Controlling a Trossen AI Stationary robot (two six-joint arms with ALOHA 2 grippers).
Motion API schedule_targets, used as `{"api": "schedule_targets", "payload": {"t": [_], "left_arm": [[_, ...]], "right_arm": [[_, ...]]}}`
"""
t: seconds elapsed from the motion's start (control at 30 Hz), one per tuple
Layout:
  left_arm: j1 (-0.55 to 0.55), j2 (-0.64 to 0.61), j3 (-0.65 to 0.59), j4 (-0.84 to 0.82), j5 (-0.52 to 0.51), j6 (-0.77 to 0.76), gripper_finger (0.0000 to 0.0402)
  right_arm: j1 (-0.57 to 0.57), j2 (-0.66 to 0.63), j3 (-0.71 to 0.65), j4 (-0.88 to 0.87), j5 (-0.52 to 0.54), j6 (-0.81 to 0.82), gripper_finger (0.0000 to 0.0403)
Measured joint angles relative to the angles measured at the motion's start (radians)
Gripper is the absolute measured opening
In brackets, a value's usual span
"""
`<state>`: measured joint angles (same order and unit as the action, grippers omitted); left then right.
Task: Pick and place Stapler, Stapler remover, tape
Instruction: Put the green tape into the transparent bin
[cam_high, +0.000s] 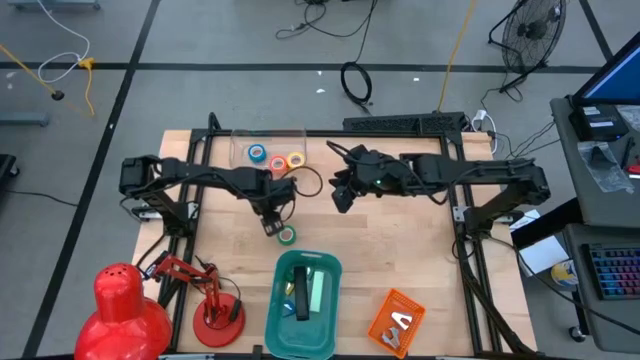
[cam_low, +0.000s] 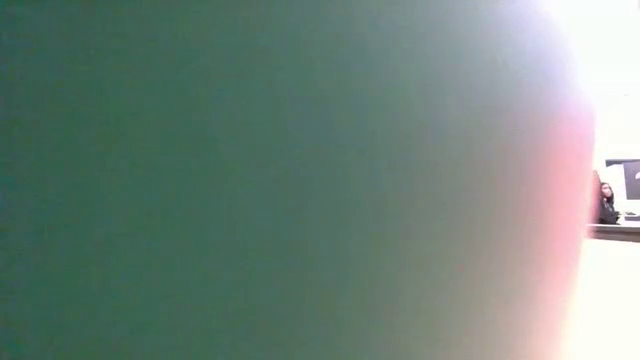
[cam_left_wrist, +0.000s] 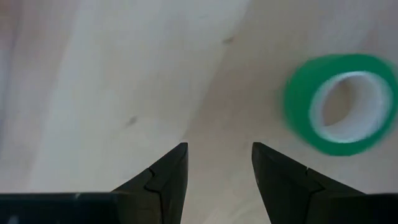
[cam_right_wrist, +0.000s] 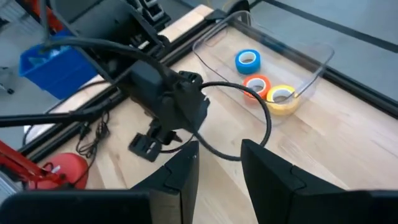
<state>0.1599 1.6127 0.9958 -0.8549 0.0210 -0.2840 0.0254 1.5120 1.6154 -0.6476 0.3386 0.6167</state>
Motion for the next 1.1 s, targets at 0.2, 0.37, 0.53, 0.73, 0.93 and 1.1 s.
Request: {"api": "schedule_targets", "payload": {"t": [0.2, 0.37, 0.53, 0.73, 0.93, 1.1], "left_arm": [[-0.042, 0.000, -0.002, 0.080, 0.067, -0.011, 0.0182], [-0.070, 0.000, -0.002, 0.100, 0.061, -0.028, 0.0182], [-0.071, 0.006, -0.002, 0.111, 0.064, -0.040, 0.0182], [-0.073, 0.036, -0.002, 0.152, 0.109, -0.059, 0.0182], [-0.092, 0.073, -0.002, 0.155, 0.046, -0.066, 0.0182], [-0.096, 0.089, -0.002, 0.165, 0.019, -0.066, 0.0182]], "right_arm": [[-0.001, 0.022, 0.000, 0.074, -0.001, -0.005, 0.0114], [0.000, 0.022, 0.000, 0.109, -0.002, -0.011, 0.0114], [-0.002, 0.022, 0.000, 0.125, -0.002, -0.016, 0.0114], [-0.002, 0.022, 0.000, 0.157, -0.002, -0.017, 0.0114], [0.002, 0.022, 0.000, 0.158, -0.003, -0.028, 0.0114], [0.003, 0.022, 0.000, 0.159, -0.004, -0.029, 0.0114]]}}
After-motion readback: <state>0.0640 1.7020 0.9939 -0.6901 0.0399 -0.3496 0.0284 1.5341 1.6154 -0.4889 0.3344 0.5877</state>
